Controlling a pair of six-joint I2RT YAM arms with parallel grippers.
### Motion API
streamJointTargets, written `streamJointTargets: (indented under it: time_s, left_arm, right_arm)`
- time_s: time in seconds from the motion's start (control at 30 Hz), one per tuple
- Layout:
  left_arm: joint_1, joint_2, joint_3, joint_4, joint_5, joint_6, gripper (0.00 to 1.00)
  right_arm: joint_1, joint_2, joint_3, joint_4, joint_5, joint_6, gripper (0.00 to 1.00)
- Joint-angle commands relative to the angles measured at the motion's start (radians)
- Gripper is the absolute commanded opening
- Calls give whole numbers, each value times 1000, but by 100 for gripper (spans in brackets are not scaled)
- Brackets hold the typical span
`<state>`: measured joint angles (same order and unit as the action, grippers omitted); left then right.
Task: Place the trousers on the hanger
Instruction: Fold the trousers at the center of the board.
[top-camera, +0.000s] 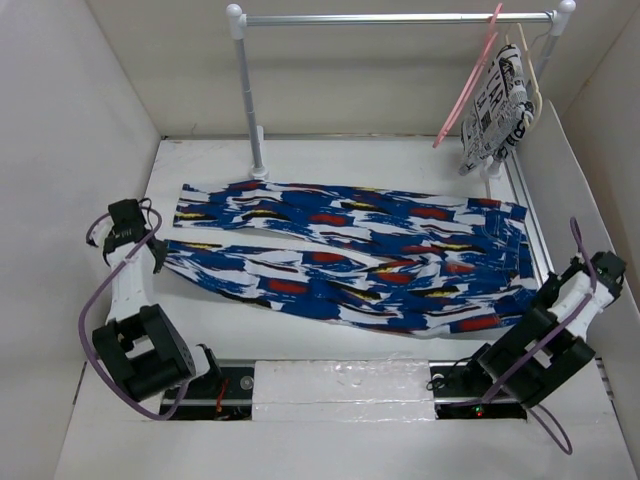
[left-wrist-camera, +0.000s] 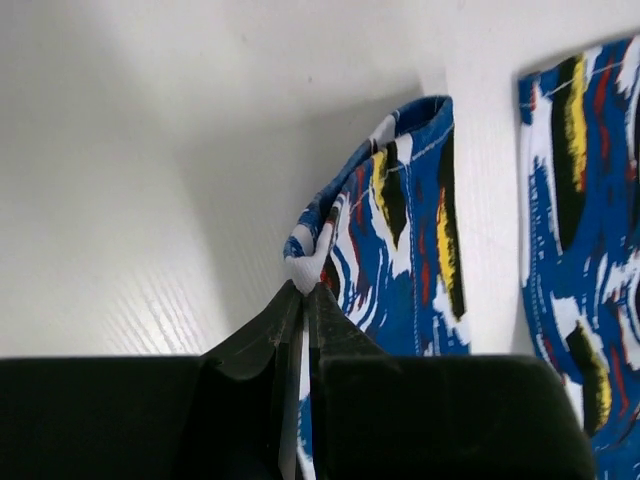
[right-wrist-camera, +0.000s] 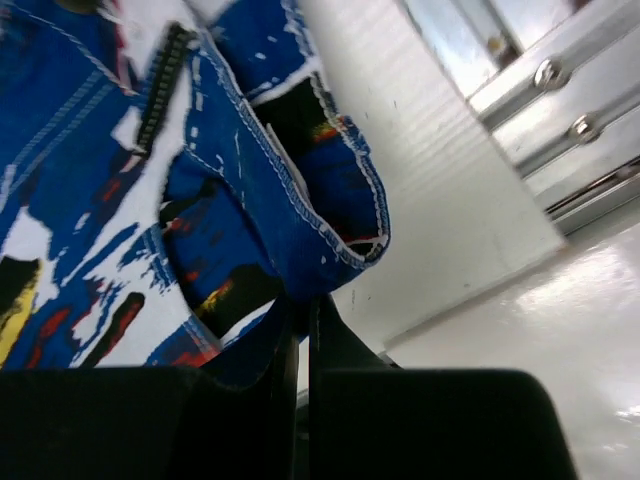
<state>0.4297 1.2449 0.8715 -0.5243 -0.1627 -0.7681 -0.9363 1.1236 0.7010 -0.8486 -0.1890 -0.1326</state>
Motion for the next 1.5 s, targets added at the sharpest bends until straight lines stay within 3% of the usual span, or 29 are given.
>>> streamJointTargets:
  time_s: [0.0, 0.17, 0.27, 0.57, 0.77, 1.03, 1.27, 1.47]
  left_arm:
    - [4, 24, 118, -106, -87, 4, 0]
    - [-8, 67, 188, -85, -38, 4, 0]
    - [-72, 54, 257, -53, -61, -11, 0]
    - [-72, 76, 359, 3, -49, -31, 0]
    - [-72, 116, 348, 101, -28, -25, 0]
    - [-72, 203, 420, 47, -96, 15, 0]
    - [-72, 110, 406, 4, -133, 92, 0]
    - [-72, 183, 526, -39, -132, 119, 0]
  right_arm:
    - [67, 47, 187, -113, 92, -74, 0]
    - [103, 53, 209, -4, 7, -73, 0]
    - [151, 41, 253, 32, 10, -29, 0]
    - [318, 146, 500, 114, 86, 108, 0]
    - [402, 366, 685, 161, 105, 122, 0]
    - [422, 692, 992, 108, 117, 82, 0]
    - [432, 895, 1111, 161, 66, 106, 0]
    - [464, 1008, 1183, 215, 59, 128, 0]
